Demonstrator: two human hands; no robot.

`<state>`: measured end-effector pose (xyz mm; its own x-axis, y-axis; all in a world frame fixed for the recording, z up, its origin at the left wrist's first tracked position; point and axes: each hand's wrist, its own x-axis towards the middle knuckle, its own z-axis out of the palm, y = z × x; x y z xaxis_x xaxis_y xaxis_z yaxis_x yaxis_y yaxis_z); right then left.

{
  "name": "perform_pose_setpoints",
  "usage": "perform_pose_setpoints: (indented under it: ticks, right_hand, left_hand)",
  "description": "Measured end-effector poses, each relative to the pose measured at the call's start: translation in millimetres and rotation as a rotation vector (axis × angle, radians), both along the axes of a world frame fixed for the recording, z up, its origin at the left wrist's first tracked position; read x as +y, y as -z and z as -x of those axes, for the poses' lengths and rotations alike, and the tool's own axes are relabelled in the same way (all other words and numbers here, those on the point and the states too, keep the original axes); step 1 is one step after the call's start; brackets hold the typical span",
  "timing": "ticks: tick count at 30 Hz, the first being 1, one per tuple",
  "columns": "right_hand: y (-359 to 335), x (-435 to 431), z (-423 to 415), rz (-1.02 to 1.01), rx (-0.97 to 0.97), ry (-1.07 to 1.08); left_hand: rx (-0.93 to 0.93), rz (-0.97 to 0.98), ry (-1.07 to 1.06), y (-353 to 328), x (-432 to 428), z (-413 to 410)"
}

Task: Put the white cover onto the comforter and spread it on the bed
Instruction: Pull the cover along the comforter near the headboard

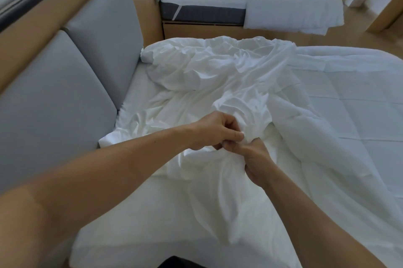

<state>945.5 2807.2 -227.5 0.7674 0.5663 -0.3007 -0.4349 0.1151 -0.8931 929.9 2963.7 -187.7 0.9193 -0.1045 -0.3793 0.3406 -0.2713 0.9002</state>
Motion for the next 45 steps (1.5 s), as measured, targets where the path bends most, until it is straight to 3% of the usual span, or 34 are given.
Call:
perform_pose_setpoints:
  ticks: [3, 6, 9, 12, 15, 20, 23, 26, 29, 31, 33, 35, 37, 41, 45]
  right_hand:
    - [10.4, -0.9, 4.7, 0.071, 0.075, -0.071]
    - [18.8, -9.5, 3.7, 0.127, 0.151, -0.222]
    - [18.4, -11.7, -2.1, 0.139, 0.166, -0.255]
    - [21.3, -10.3, -7.4, 0.120, 0.150, -0.272]
    - [21.6, -14.5, -9.1, 0.179, 0.115, -0.262]
    - [21.0, -23.8, -10.2, 0.259, 0.022, -0.101]
    - [22.6, -26.7, -12.3, 0.166, 0.018, 0.021]
    - [10.8, -26.1, -7.0, -0.102, -0.003, -0.130]
    - [4.9, -32.2, -4.2, -0.116, -0.034, -0.244]
    - [5.3, -34.7, -3.4, -0.047, -0.058, -0.261]
    - [6.3, -35.2, -3.3, 0.032, -0.034, -0.189]
    - [7.8, -35.7, -4.7, 0.063, 0.027, -0.123]
    - [9.6, -37.9, -7.9, 0.022, 0.088, -0.111]
    - [6.2, -44.7, -18.5, -0.077, 0.168, -0.082]
    - [5.0, -47.7, -30.1, -0.097, 0.202, -0.038]
  left_hand:
    - [0.014, -0.007, -0.029, 20.5, 14.1, 12.9]
    - [0.129, 0.126, -0.167, 44.2, 40.3, 22.3]
    - [0.348, -0.010, -0.151, 74.5, 47.9, 30.3]
    - [0.513, 0.241, -0.064, 96.0, 29.3, 31.7]
    - [0.397, 0.384, -0.173, 97.4, 12.2, 25.2]
    - [0.137, 0.122, -0.077, 64.2, 22.2, 16.6]
    - [0.033, 0.086, 0.033, 29.1, 12.9, 17.0]
    - [-0.059, 0.201, -0.018, 12.7, -9.6, 17.8]
    - [-0.065, 0.262, -0.011, 9.7, -22.7, 19.9]
    - [-0.012, 0.143, 0.063, 9.4, -18.4, 18.6]
    - [-0.049, -0.108, 0.097, 9.6, -6.3, 11.3]
    - [-0.110, -0.228, 0.004, 18.0, 8.0, 2.7]
    - [-0.020, -0.221, -0.010, 36.7, 24.2, 0.8]
    - [0.186, -0.416, 0.352, 93.9, 26.7, 18.7]
    - [0.099, -0.856, 0.275, 121.4, 23.2, 27.5]
